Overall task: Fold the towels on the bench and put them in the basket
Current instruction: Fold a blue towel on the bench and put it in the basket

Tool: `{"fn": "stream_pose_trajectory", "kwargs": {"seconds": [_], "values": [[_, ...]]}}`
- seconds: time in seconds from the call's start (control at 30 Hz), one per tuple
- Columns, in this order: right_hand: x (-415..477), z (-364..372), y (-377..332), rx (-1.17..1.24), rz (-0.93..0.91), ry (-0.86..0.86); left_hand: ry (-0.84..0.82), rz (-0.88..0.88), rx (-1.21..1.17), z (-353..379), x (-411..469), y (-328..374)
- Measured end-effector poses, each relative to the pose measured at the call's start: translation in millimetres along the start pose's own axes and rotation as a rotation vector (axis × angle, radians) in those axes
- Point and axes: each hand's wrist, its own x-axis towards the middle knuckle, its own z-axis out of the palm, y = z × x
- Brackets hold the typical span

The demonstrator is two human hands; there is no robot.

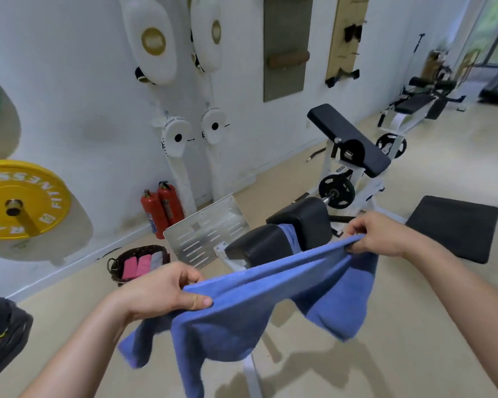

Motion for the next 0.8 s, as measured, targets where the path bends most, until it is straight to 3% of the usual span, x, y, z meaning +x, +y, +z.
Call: {"fn": "stream_pose_trajectory", "kwargs": {"seconds": [0.1, 0.27, 0.37, 0.47, 0.6, 0.8], "values": [[22.0, -20.1, 56.2, 0.059, 0.064, -0.014, 0.177, -0.042, 0.075, 20.9, 40.7, 2.8], [58.5, -65.2, 133.2, 0.274, 0.191, -0.112, 0.479, -0.110, -0.056, 52.3, 119.5, 11.4], [85.7, -74.5, 162.7, 0.694, 0.271, -0.024, 0.605, -0.162, -0.197, 74.2, 162.8, 14.4], [119.2, -71.6, 176.7, 1.016, 0.305, 0.186, 0.653, -0.193, -0.279, 89.9, 200.0, 25.5], [168.6, -65.6, 184.8, 0.844, 0.285, 0.431, 0.731, -0.246, -0.097, 83.4, 241.3, 32.8], [250.7, -62.5, 190.7, 0.395, 0.192, 0.374, 0.774, -0.305, 0.177, 52.3, 297.7, -15.5]]}}
